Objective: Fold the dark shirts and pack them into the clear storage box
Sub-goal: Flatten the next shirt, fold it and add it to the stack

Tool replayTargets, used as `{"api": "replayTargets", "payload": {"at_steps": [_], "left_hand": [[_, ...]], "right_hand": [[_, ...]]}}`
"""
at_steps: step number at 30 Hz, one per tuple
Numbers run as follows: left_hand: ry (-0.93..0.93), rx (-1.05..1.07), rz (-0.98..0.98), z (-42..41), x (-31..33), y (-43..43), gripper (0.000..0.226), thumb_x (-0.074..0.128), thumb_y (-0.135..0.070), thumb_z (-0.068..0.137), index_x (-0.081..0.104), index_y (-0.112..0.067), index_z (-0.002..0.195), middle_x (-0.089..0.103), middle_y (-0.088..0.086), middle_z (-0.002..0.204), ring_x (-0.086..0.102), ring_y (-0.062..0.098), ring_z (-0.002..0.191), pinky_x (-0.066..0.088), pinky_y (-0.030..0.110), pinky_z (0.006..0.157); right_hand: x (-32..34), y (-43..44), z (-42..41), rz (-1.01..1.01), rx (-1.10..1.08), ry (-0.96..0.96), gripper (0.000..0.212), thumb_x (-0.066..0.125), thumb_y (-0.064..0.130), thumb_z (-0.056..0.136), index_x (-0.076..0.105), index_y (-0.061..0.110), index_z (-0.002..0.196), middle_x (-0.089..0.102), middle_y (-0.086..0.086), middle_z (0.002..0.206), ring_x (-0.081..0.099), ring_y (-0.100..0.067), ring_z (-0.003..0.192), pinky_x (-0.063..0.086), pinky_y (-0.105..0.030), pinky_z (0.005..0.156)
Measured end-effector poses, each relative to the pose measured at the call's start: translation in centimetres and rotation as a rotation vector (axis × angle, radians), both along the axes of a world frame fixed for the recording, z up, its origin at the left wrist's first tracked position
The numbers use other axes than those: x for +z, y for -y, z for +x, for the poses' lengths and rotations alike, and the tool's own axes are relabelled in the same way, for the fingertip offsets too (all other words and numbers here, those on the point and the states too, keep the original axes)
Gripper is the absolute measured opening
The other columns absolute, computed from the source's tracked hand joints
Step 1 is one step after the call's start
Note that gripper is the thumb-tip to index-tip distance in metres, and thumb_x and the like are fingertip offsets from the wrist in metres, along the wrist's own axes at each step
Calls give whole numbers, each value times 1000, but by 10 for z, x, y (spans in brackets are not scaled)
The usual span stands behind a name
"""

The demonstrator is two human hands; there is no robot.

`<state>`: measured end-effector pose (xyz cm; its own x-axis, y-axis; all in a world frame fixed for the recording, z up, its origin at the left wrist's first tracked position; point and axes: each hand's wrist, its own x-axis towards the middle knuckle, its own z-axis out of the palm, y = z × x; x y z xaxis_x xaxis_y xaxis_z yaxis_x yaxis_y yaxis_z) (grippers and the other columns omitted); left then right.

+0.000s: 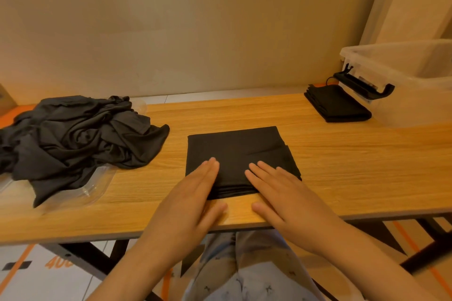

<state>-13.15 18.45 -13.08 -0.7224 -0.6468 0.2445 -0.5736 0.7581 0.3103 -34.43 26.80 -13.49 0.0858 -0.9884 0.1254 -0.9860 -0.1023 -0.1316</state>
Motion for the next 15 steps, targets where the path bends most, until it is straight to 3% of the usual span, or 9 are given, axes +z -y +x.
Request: {"api": "replayTargets", "payload": {"at_steps": [2, 4, 6, 9, 13, 15], "left_hand": [[166, -29, -38, -2, -6, -3, 78, 0, -68, 84, -9, -31, 151, -16, -19, 155, -17, -7, 142, -11, 11, 113], [238, -30, -113, 3, -10, -3, 70, 4, -62, 96, 5, -23, 154, 3, -7, 161, -2, 4, 147, -2, 19, 116], [329, -24, -141, 10, -9, -4, 67, 18, -61, 100, 20, -21, 154, 22, -1, 159, 13, 13, 147, 10, 28, 113], [381, -54, -209, 16, -10, -4, 65, 22, -62, 99, 19, -26, 154, 24, 1, 158, 14, 14, 146, 13, 30, 112], [398, -37, -226, 17, -10, -5, 62, 20, -62, 99, 18, -31, 153, 27, 0, 158, 16, 15, 145, 13, 30, 111], [370, -5, -215, 12, -10, -7, 60, 18, -62, 99, 23, -34, 152, 36, 0, 153, 27, 16, 141, 19, 30, 110]], "right_hand": [[3, -1, 1, 37, 0, -33, 69, 3, 63, 88, -8, 36, 150, -18, 21, 152, -21, 3, 141, -20, -17, 106], [4, -6, -1, 49, -14, -12, 67, 2, 67, 85, -11, 41, 146, -19, 22, 151, -22, 2, 140, -21, -16, 106], [2, -13, -6, 68, -52, -25, 64, -5, 68, 87, -3, 44, 147, -5, 18, 157, -11, -4, 145, -13, -19, 113], [-6, -25, -13, 56, -143, -155, 57, 10, 61, 99, 26, 38, 149, 36, 2, 152, 25, -18, 143, 16, -34, 109], [-9, -29, -11, 37, -175, -201, 56, 14, 62, 99, 35, 39, 146, 47, -6, 145, 34, -22, 139, 18, -40, 107], [-8, -24, -4, 31, -204, -204, 58, 13, 64, 98, 40, 39, 143, 54, -10, 138, 45, -27, 133, 18, -44, 107]]}}
